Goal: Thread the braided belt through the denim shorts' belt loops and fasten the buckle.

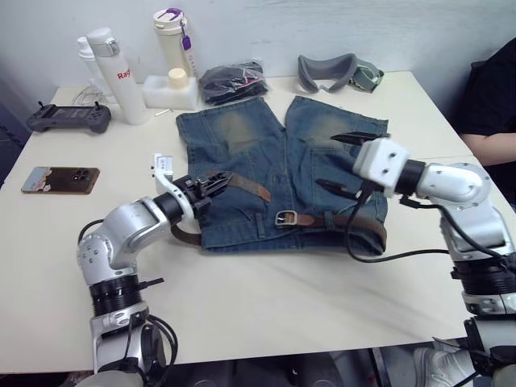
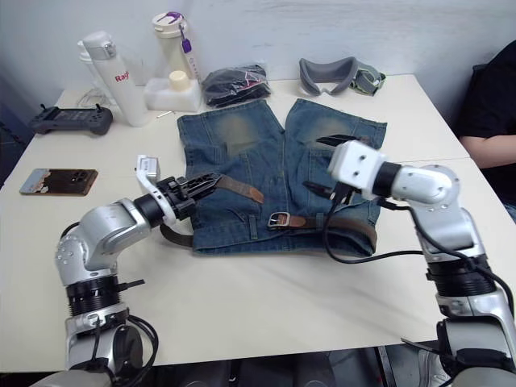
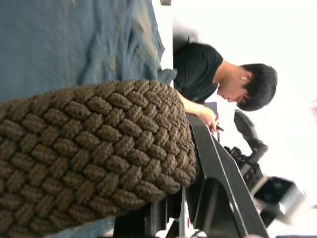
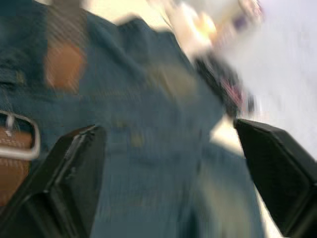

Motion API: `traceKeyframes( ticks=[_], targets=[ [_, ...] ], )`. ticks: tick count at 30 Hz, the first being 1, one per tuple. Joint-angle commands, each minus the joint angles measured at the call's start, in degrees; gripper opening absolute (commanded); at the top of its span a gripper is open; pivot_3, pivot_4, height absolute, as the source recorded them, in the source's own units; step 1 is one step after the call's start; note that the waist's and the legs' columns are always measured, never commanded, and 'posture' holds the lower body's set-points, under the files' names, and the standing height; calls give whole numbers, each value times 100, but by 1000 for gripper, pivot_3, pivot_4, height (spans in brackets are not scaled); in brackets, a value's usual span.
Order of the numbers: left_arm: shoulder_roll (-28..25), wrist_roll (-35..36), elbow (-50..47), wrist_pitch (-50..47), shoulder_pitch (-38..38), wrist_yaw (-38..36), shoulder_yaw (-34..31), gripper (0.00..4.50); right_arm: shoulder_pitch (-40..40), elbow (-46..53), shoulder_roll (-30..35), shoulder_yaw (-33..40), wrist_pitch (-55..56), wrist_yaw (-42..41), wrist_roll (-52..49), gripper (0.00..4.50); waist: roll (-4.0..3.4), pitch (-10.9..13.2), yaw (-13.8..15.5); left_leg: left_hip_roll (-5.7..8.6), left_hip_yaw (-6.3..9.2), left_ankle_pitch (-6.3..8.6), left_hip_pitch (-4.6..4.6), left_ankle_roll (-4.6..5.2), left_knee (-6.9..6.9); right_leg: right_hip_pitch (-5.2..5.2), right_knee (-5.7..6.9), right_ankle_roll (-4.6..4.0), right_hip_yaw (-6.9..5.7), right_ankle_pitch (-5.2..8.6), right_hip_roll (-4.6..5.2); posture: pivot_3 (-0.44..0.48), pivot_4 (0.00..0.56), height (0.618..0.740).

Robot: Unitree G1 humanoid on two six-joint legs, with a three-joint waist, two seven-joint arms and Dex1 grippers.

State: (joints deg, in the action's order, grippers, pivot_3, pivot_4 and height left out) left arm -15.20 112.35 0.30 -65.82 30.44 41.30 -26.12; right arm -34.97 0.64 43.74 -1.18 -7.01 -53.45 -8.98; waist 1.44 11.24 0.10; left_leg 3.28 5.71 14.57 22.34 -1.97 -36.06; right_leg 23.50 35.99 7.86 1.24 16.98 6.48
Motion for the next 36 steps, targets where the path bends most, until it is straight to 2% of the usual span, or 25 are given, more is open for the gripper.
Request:
traceKeyframes(
  ticks=[1, 4, 6, 9, 10, 13, 18, 25, 30, 36],
  targets=[
    [-218, 65, -223, -185, -231, -356, -95, 0, 156, 433, 70, 381, -728, -80, -567, 4161, 0, 0, -15, -2, 0, 1, -1, -2, 0, 0, 0, -1, 0, 0, -2, 0, 150, 740],
    [-319, 65, -368, -234, -534, -622, -92, 0, 420, 591, 153, 400, -800, -108, -547, 4161, -3, 0, -78, 11, 29, 6, 1, 3, 9, -14, -5, -2, -19, 1, 13, 0, 150, 740],
    [-358, 65, -503, -214, -716, -771, -57, 0, 487, 652, 95, 382, -1166, 9, -625, 4161, -2, 0, -178, 93, 168, -14, 8, 26, 12, -96, -4, -1, -198, 39, 120, 0, 150, 740],
    [-425, 65, -661, -142, -934, -902, 2, 0, 482, 736, 54, 363, -1500, 24, -743, 4161, -12, -2, -164, 215, 389, -71, 36, 51, 34, -143, 2, 36, -344, 71, 224, 0, 150, 740],
    [-461, 65, -714, -125, -1033, -962, 13, 0, 476, 774, 58, 356, -1581, 0, -788, 4161, -15, -5, -104, 201, 376, -91, 40, 14, 30, -113, 0, 35, -311, 65, 208, 0, 150, 740],
    [-717, 65, -716, -101, -1459, -1050, 84, 0, 421, 782, 70, 314, -1732, -6, -803, 4161, -18, -6, -3, 195, 332, -90, 49, 16, 33, -87, 5, 36, -258, 59, 200, 0, 150, 740],
    [-866, 65, -781, 55, -1751, -1095, 445, 0, 268, 696, 73, 262, -1817, 46, -721, 4161, -18, -5, 98, 195, 297, -78, 47, 32, 33, -82, -10, 48, -224, 50, 201, 0, 150, 740],
    [-775, 65, -830, 750, -1509, -917, 1073, 0, 198, 677, 66, 237, -1874, 171, -644, 4161, -18, -5, 139, 194, 278, -68, 48, 38, 34, -81, -28, 54, -210, 44, 200, 0, 150, 740],
    [-577, -384, -986, 1244, -1352, -1003, 1455, 0, 242, 797, 76, 234, -1954, 250, -624, 4161, -18, -5, 128, 194, 264, -66, 49, 40, 36, -78, -34, 58, -204, 42, 200, 0, 150, 740],
    [-322, -815, -1177, 1457, -1546, -1103, 1861, 0, 318, 940, 67, 187, -2048, 327, -608, 4161, -18, -5, 132, 193, 199, -54, 47, 58, 36, -74, -42, 63, -182, 40, 199, 0, 150, 740]
  ],
)
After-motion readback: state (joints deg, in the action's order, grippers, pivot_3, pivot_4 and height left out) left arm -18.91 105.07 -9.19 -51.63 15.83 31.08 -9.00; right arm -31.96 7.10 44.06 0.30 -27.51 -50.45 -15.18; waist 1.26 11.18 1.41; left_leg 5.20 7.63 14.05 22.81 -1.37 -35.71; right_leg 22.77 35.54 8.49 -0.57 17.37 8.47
